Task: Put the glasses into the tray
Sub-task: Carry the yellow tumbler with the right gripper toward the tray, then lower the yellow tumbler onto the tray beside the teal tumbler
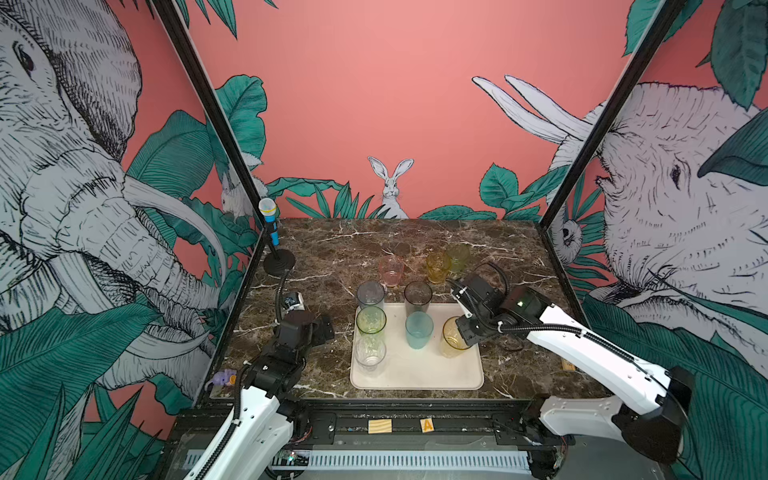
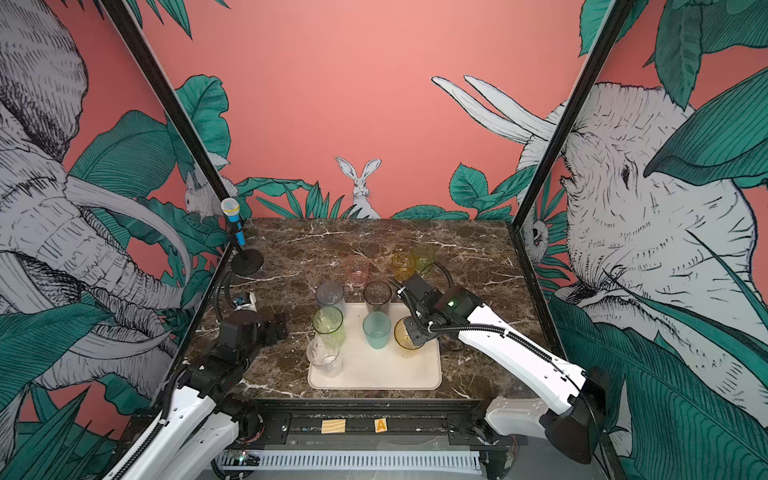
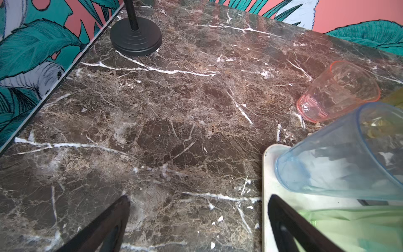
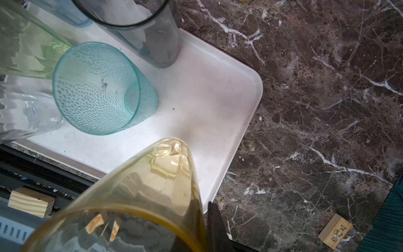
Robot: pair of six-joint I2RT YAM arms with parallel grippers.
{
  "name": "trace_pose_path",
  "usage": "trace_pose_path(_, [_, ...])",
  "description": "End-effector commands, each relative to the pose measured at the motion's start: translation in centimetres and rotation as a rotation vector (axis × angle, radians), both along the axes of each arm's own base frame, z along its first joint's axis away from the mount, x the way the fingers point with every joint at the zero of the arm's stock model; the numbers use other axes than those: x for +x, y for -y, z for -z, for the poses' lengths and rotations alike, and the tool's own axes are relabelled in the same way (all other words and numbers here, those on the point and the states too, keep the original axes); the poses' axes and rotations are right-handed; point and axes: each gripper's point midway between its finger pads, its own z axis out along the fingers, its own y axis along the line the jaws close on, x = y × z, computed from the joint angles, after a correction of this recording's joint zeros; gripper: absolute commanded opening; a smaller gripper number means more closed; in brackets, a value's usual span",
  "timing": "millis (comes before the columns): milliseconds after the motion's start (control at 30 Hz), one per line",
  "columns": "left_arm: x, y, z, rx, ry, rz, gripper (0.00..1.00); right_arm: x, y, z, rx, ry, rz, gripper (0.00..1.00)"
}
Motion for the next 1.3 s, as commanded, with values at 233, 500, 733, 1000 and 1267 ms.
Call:
trace_pose_path(233, [0.0,0.0,-0.2,-0.032,0.022,-0.012,1.00,-1.1,-2.7,0.7,0.047,0.030,-0.029,0.00])
trace_pose_path(500, [0.0,-0.1,0.1,-0.025,0.014,-0.015,0.99,-2.1,-4.8,1.8,0.049,0.040,-0.094,0.00])
trace_pose_path(733, [-0.1,0.0,0.8,-0.033,0.005,-0.016,0.99,-2.9,-7.2,3.2,0.046,0.013,-0.145,0.00])
trace_pose_path(1000, [-0.4,-0.1,0.8,-0.034,0.008,-0.016,0.99,-3.0,-8.1,4.1,0.032,0.023,-0.169,0.00])
trace_pose_path(1267, [-0.5,-0.1,1.1,-0.036,0.001,-0.019,0.99,-3.0,-8.4,4.7,0.026,0.012,-0.174,0.00])
